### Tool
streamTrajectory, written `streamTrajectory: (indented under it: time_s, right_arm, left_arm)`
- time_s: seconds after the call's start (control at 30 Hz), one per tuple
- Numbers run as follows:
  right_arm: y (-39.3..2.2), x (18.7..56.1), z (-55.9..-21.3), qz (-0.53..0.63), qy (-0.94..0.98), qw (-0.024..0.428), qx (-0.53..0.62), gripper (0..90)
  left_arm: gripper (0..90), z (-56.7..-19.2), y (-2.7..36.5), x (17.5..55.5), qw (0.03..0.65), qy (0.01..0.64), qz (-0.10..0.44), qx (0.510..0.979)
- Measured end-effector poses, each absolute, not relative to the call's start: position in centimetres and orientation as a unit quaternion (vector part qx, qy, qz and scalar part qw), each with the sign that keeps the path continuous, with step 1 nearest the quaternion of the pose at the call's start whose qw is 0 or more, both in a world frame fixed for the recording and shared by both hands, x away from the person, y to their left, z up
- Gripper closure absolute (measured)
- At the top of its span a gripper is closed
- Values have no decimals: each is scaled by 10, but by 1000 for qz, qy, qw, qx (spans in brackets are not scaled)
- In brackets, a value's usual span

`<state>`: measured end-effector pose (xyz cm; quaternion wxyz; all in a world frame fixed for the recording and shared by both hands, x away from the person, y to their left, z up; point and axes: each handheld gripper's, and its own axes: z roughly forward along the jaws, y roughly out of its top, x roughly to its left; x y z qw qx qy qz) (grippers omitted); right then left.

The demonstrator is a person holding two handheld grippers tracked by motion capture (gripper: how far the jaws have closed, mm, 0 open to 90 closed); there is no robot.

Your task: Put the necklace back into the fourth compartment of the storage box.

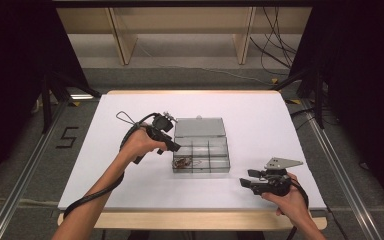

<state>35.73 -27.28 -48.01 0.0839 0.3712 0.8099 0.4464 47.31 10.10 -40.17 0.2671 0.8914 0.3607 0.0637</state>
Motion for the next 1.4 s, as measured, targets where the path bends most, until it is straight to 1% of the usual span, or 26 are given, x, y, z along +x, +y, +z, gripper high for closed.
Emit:
streamTrajectory:
  time_s: [0.1,0.17,0.33,0.37,0.63,0.67,0.7,0.8,0.87,1.1,1.4]
  right_arm:
    - [-272,357,-481,448,808,87,372,465]
    - [-270,355,-480,447,804,73,386,464]
    - [-272,357,-481,448,808,85,374,464]
    - [-272,358,-481,450,808,74,373,464]
    - [-272,356,-481,448,807,74,378,463]
    - [-272,357,-481,448,808,85,373,462]
    - [-271,356,-481,449,805,73,382,462]
    - [-272,355,-480,451,800,69,389,461]
    - [-274,357,-481,451,803,82,381,461]
    - [-274,357,-481,448,805,80,380,460]
    - [-274,357,-481,449,804,81,381,459]
  left_arm:
    - [465,-405,106,474,268,365,63,889]
    - [459,-406,108,476,269,371,60,887]
    - [421,-407,114,481,281,384,70,876]
    - [414,-407,115,482,282,387,72,875]
    - [390,-410,119,489,302,416,68,855]
    - [387,-410,120,490,308,421,63,851]
    - [384,-411,120,492,316,425,54,846]
    - [377,-412,120,496,327,440,53,835]
    - [372,-412,121,498,330,447,56,829]
    - [356,-412,122,504,342,468,56,813]
    - [320,-414,121,511,351,480,53,803]
